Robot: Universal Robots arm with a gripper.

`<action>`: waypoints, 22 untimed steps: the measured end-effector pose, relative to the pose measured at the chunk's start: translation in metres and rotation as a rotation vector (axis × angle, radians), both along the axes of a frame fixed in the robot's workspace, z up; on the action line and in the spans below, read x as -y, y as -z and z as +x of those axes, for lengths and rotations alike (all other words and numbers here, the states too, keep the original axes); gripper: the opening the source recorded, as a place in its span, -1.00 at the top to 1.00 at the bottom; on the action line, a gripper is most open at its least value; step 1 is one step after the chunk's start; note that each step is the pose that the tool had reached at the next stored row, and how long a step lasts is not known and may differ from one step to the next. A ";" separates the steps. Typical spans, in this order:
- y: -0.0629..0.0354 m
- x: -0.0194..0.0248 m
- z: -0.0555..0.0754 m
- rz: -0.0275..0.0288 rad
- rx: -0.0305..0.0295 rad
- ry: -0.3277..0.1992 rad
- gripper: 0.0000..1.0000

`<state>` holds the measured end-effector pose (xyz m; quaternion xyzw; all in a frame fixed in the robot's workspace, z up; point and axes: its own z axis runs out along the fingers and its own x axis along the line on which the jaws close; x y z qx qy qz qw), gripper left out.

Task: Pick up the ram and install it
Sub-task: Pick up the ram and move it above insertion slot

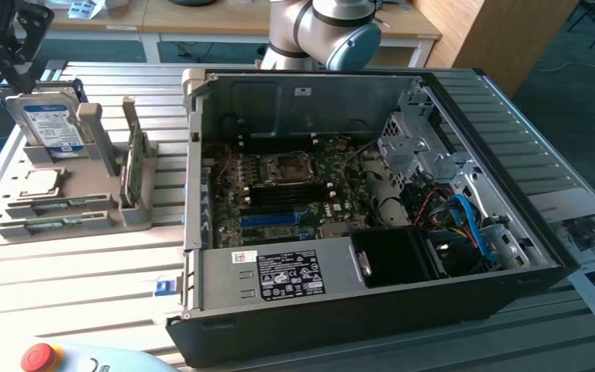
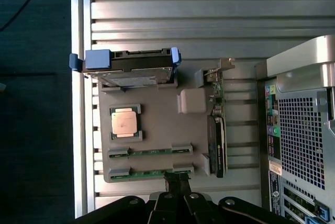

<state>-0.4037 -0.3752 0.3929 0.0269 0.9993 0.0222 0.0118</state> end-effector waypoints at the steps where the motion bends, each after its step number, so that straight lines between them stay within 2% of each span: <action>1: 0.0000 0.0000 0.000 0.0000 0.0000 -0.003 0.80; 22: 0.0000 0.0000 0.000 0.0000 0.0000 -0.134 0.80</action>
